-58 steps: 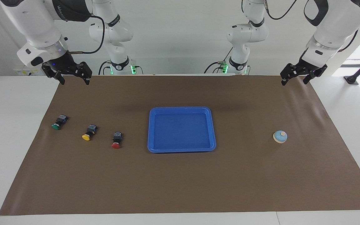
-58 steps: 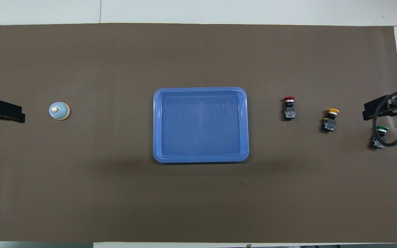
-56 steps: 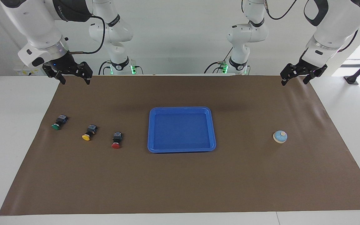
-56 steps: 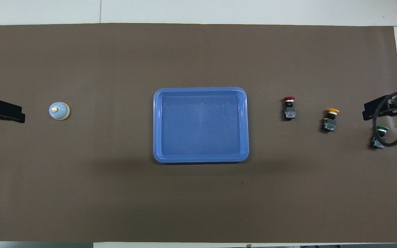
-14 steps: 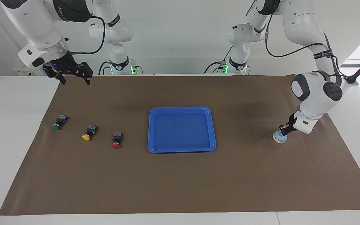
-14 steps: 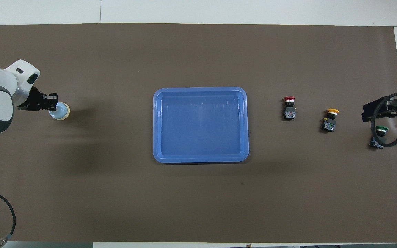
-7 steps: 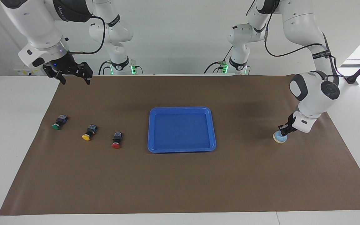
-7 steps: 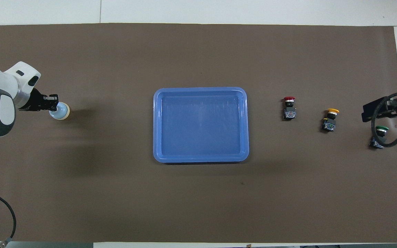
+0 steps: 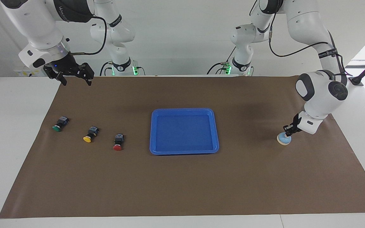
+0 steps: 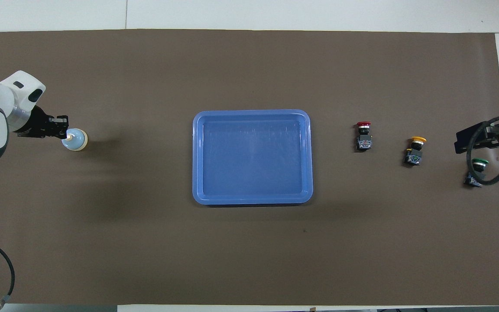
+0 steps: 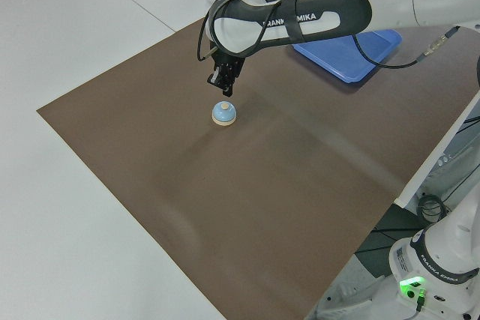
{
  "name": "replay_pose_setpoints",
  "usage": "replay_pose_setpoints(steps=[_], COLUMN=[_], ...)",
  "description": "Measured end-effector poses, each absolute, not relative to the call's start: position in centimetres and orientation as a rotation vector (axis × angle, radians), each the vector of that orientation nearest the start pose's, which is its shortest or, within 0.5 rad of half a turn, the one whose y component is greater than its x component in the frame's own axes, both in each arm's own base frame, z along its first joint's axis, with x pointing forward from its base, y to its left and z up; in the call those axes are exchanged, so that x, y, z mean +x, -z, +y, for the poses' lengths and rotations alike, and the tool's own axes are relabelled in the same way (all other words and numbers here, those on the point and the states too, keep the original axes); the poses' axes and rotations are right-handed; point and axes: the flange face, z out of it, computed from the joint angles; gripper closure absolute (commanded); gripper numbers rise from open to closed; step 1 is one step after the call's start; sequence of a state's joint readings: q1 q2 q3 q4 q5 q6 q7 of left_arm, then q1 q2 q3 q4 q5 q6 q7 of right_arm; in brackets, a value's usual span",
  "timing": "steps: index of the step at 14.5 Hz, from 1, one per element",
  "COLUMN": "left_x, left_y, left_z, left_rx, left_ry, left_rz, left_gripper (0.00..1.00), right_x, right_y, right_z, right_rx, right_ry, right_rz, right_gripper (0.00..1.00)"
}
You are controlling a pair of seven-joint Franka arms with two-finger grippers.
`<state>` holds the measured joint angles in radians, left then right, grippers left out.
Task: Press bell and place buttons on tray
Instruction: 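Lift the left gripper off the bell and draw it back, then grasp the red-capped button with the right gripper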
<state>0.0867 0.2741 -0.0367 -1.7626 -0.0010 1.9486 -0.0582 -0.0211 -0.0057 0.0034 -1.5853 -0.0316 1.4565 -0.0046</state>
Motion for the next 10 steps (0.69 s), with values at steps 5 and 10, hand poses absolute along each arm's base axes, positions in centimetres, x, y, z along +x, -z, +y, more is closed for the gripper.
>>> replay_pose_setpoints(steps=[5, 10], left_x=[60.3, 54.4], left_y=[-49.7, -57.6], left_z=[1.9, -0.9], left_rx=[-3.139, -3.121], left_ry=[-0.196, -0.314], left_rz=[-0.138, -0.062], left_gripper=[1.0, 0.0], right_x=[53.9, 54.2], right_y=[-61.1, -57.0], right_z=[-1.2, 1.5], right_rx=[-3.166, -3.17], right_ry=[-0.198, -0.088], right_rz=[0.02, 0.021], right_gripper=[0.0, 0.01])
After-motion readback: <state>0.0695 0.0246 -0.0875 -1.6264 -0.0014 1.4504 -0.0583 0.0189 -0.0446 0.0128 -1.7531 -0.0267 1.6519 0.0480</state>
